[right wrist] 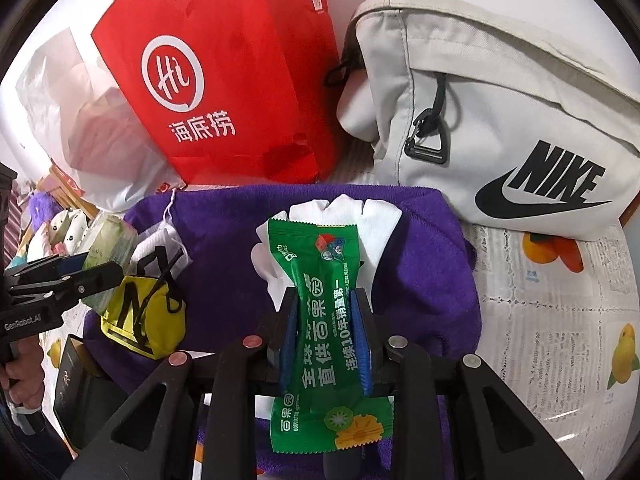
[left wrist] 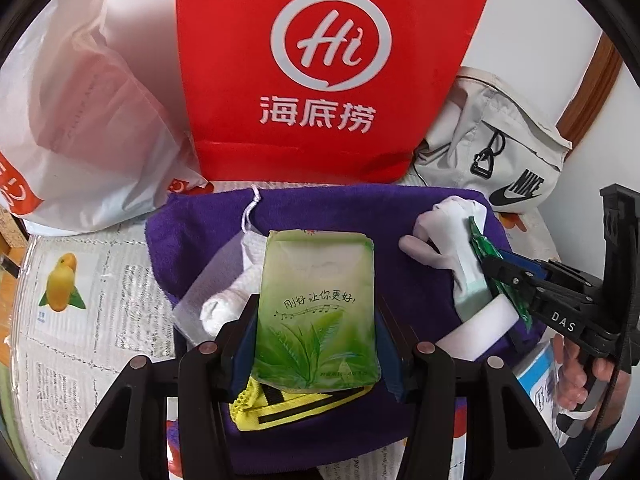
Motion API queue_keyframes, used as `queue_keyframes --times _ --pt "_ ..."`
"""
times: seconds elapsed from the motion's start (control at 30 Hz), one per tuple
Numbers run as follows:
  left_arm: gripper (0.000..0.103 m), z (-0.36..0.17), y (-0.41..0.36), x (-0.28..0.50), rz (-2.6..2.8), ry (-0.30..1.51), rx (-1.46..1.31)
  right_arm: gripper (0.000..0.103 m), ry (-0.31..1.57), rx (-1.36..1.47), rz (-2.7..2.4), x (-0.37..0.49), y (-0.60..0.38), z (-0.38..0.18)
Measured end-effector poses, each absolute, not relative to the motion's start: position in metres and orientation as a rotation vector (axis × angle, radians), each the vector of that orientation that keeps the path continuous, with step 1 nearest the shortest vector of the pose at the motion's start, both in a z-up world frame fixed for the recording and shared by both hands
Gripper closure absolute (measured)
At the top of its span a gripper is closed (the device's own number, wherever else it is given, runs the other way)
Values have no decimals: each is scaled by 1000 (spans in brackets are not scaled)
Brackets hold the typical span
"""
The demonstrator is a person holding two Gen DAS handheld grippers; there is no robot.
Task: Organize soft objects
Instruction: 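Lower the snack packet onto the towel and open the right tool while the left tool lowers the tissue pack, then set the tissue pack on the towel and open the left tool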
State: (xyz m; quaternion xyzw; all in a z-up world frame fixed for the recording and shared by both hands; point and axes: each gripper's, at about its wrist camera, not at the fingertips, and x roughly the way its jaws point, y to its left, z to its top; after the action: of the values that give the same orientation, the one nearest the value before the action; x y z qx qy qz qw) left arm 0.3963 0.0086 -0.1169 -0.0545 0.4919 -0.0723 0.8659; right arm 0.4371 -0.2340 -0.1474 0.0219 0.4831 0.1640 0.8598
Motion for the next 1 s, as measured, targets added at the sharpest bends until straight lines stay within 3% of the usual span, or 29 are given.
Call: queue_keyframes --times 0.17,0.4,1.0 --pt "53 -119 8 396 -144 1040 -110 73 1006 45 349 436 -232 -146" --pt "53 -120 6 397 -140 1055 -101 52 966 52 356 432 -233 -135" --pt "51 -134 -3 403 -111 1113 -59 46 895 31 344 416 -240 -104"
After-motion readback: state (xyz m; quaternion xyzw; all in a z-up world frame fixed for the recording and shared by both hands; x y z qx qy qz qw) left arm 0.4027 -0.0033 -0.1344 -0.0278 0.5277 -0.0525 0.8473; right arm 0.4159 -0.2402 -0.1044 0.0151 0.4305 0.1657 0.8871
